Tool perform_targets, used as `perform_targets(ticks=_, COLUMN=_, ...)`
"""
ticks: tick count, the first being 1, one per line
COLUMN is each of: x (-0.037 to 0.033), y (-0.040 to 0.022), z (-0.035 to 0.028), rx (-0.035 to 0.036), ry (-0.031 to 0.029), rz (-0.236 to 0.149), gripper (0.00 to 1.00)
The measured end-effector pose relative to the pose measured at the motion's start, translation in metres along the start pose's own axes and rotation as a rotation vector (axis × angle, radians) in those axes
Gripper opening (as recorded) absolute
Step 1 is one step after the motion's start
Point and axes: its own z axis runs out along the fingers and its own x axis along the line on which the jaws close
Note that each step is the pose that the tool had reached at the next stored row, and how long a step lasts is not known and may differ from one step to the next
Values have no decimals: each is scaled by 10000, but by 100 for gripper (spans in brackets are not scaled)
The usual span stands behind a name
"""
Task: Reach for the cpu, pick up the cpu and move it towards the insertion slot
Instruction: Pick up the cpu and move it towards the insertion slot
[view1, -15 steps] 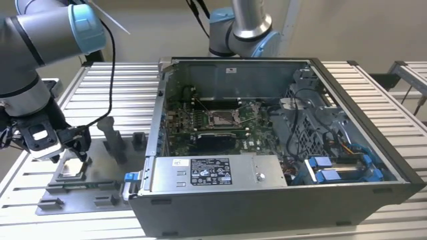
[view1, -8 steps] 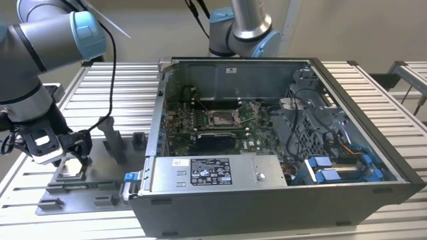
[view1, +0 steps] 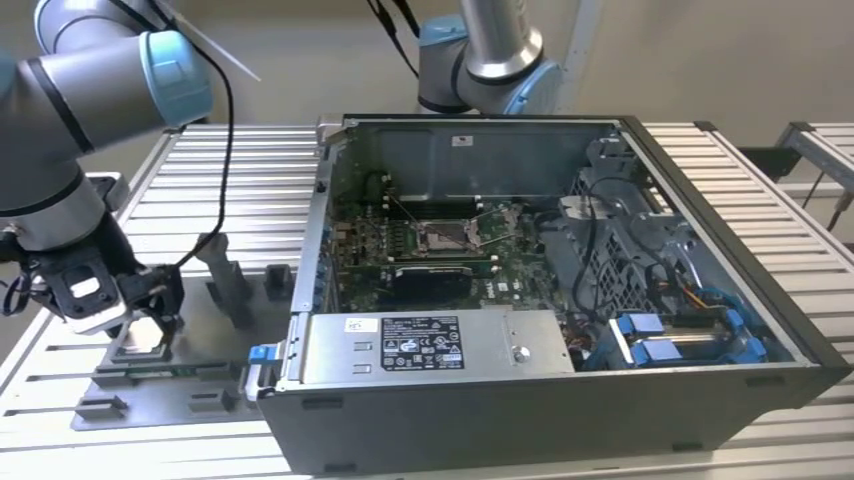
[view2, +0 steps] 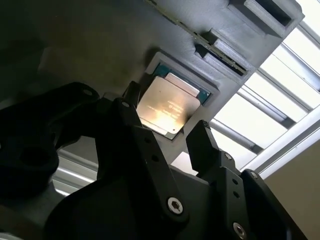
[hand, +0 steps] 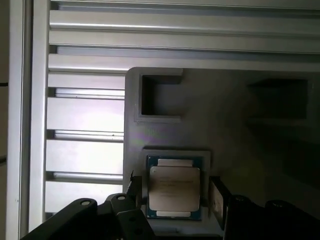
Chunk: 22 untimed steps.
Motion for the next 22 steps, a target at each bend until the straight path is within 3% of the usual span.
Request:
perform_targets(ticks=7, x=1, y=-11, z=48, rx=1, ry=1, rz=-1, gripper=100)
perform_targets(ticks=22, x=1, y=-11, z=61, rx=1, ry=1, rz=-1, gripper=100)
